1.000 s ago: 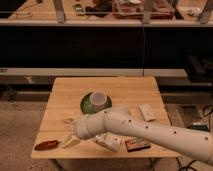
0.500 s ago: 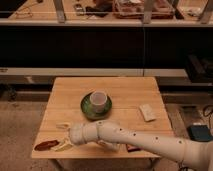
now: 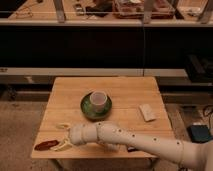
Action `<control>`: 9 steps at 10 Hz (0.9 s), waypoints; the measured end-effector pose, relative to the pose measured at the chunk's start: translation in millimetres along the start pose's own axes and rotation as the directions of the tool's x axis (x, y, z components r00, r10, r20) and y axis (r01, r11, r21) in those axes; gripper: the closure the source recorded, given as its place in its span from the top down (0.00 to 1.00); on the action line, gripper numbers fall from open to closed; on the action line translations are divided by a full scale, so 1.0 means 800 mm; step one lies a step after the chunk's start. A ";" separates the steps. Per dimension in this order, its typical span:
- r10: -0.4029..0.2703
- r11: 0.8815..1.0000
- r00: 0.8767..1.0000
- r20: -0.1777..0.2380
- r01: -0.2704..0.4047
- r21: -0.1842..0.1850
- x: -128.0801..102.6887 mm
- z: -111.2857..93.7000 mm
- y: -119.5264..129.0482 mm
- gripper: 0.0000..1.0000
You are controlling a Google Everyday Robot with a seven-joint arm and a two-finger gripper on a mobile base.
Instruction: Place the pepper in the ceramic cup
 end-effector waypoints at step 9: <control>0.003 0.996 1.000 -0.001 -0.003 0.088 0.004 0.043 -0.013 0.64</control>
